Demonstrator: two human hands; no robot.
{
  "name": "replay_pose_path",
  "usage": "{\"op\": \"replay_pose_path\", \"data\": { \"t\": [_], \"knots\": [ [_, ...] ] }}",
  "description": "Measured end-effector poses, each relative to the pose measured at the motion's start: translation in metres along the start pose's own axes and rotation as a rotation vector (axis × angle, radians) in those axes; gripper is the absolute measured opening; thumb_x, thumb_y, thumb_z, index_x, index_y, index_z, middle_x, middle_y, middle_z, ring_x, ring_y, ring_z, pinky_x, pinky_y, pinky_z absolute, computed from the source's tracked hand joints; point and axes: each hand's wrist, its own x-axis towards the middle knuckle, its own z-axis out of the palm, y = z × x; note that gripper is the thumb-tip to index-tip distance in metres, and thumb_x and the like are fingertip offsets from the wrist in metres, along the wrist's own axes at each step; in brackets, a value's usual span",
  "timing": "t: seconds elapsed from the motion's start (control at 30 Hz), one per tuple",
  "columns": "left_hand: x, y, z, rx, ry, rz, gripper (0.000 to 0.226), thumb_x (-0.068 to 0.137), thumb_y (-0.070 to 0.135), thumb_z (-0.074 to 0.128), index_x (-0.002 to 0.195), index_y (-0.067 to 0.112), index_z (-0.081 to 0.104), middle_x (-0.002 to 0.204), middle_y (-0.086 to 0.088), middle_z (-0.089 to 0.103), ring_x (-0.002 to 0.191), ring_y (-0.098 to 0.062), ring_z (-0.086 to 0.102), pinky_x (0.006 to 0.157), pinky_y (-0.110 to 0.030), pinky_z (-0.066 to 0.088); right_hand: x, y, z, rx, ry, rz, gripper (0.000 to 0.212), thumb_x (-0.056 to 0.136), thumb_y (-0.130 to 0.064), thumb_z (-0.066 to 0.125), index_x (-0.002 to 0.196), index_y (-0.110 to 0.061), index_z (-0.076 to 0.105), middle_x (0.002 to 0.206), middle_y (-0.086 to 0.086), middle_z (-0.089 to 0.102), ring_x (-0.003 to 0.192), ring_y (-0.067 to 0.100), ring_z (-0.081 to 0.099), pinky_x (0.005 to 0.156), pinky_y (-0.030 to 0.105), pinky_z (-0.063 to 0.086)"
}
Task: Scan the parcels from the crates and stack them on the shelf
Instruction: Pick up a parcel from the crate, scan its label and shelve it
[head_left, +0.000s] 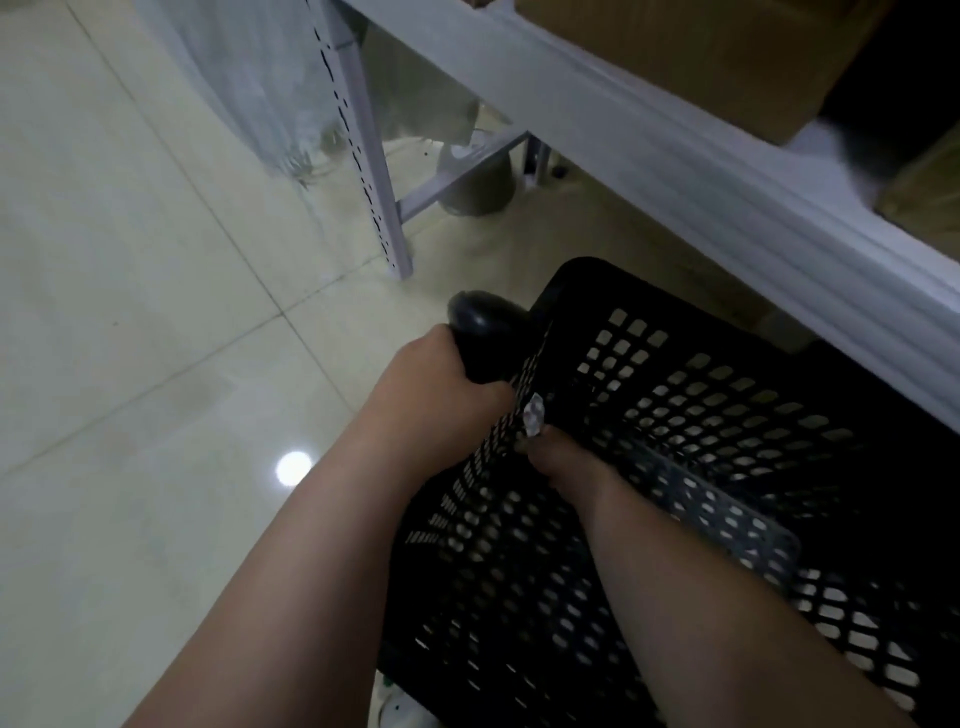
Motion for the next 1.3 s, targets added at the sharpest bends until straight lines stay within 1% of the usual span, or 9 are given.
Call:
{"op": "replay_pose_path", "data": {
  "t": [0.1, 0.23, 0.33, 0.7, 0.87, 1.0, 1.17, 1.27, 1.3],
  "knots": [
    [-0.005, 0.002, -0.002, 0.012, -0.009, 0.011, 0.029, 0.081, 0.023, 0.064, 0.107, 0.013, 0.057, 0.097, -0.004, 0.063, 0.090, -0.022, 0.060, 0.062, -0.020, 0.041, -0.007, 0.006, -0.011, 0.072, 0.101, 0.087, 0.046, 0.099, -0.019, 0.050, 0.140, 0.000, 0.042, 0.141, 0.015, 0.047, 0.119, 0.030, 0.050, 0.093, 0.032, 0.042],
    [-0.015, 0.011, -0.005, -0.017, -0.028, 0.025, 0.031, 0.079, 0.023, 0.066, 0.108, 0.013, 0.058, 0.097, -0.005, 0.063, 0.090, -0.023, 0.061, 0.070, -0.032, 0.047, -0.044, 0.018, -0.035, 0.406, 0.195, 0.070, 0.011, 0.091, -0.013, 0.062, 0.100, -0.011, 0.067, 0.118, 0.014, 0.063, 0.102, 0.028, 0.058, 0.082, 0.032, 0.045],
    [-0.027, 0.020, -0.007, -0.024, -0.047, 0.046, 0.030, 0.080, 0.023, 0.066, 0.107, 0.014, 0.058, 0.097, -0.003, 0.062, 0.092, -0.022, 0.059, 0.075, -0.032, 0.047, -0.090, 0.022, -0.049, 0.626, 0.218, 0.017, 0.011, 0.082, -0.014, 0.074, 0.090, -0.008, 0.071, 0.106, 0.016, 0.070, 0.096, 0.031, 0.066, 0.081, 0.034, 0.050],
    [-0.100, 0.049, -0.004, -0.233, -0.181, 0.042, 0.023, 0.078, 0.013, 0.070, 0.099, 0.012, 0.061, 0.085, -0.006, 0.066, 0.072, -0.020, 0.063, 0.063, -0.030, 0.050, -0.271, 0.029, -0.089, 0.891, 0.093, -0.215, 0.013, 0.085, -0.001, 0.061, 0.080, -0.008, 0.070, 0.082, 0.013, 0.070, 0.075, 0.025, 0.065, 0.075, 0.035, 0.053],
    [-0.145, 0.060, 0.002, -0.443, -0.294, 0.028, 0.039, 0.067, 0.014, 0.076, 0.105, 0.013, 0.068, 0.095, -0.014, 0.074, 0.090, -0.032, 0.071, 0.088, -0.052, 0.055, -0.332, 0.050, -0.110, 0.939, -0.041, -0.395, 0.020, 0.078, -0.004, 0.057, 0.061, -0.016, 0.054, 0.066, 0.002, 0.054, 0.057, 0.015, 0.054, 0.061, 0.030, 0.044],
    [-0.181, 0.072, 0.012, -0.447, -0.273, 0.083, 0.028, 0.077, 0.003, 0.073, 0.103, 0.013, 0.069, 0.096, -0.013, 0.073, 0.091, -0.030, 0.069, 0.086, -0.047, 0.055, -0.374, 0.065, -0.125, 0.926, -0.026, -0.457, 0.013, 0.059, -0.007, 0.056, 0.069, -0.014, 0.050, 0.072, 0.005, 0.052, 0.066, 0.019, 0.053, 0.062, 0.030, 0.044],
    [-0.225, 0.104, 0.028, -0.372, -0.096, 0.187, 0.048, 0.047, 0.026, 0.072, 0.095, 0.021, 0.068, 0.090, -0.004, 0.072, 0.086, -0.024, 0.068, 0.082, -0.047, 0.056, -0.426, 0.077, -0.146, 0.839, 0.114, -0.470, 0.022, 0.076, 0.004, 0.040, 0.073, -0.014, 0.052, 0.071, 0.006, 0.051, 0.063, 0.019, 0.053, 0.060, 0.028, 0.045],
    [-0.246, 0.125, 0.032, -0.397, -0.054, 0.246, 0.050, 0.049, 0.025, 0.073, 0.098, 0.018, 0.067, 0.090, -0.004, 0.071, 0.086, -0.023, 0.067, 0.083, -0.047, 0.056, -0.455, 0.080, -0.157, 0.756, 0.127, -0.545, 0.009, 0.081, -0.013, 0.065, 0.089, -0.016, 0.064, 0.087, 0.009, 0.066, 0.083, 0.024, 0.063, 0.085, 0.040, 0.051],
    [-0.254, 0.132, 0.034, -0.404, -0.043, 0.264, 0.047, 0.053, 0.022, 0.075, 0.099, 0.017, 0.066, 0.090, -0.004, 0.071, 0.086, -0.024, 0.067, 0.084, -0.046, 0.056, -0.465, 0.082, -0.161, 0.692, 0.143, -0.550, 0.025, 0.076, -0.021, 0.073, 0.098, -0.015, 0.063, 0.092, 0.009, 0.069, 0.087, 0.025, 0.065, 0.089, 0.042, 0.051]
  ]
}}
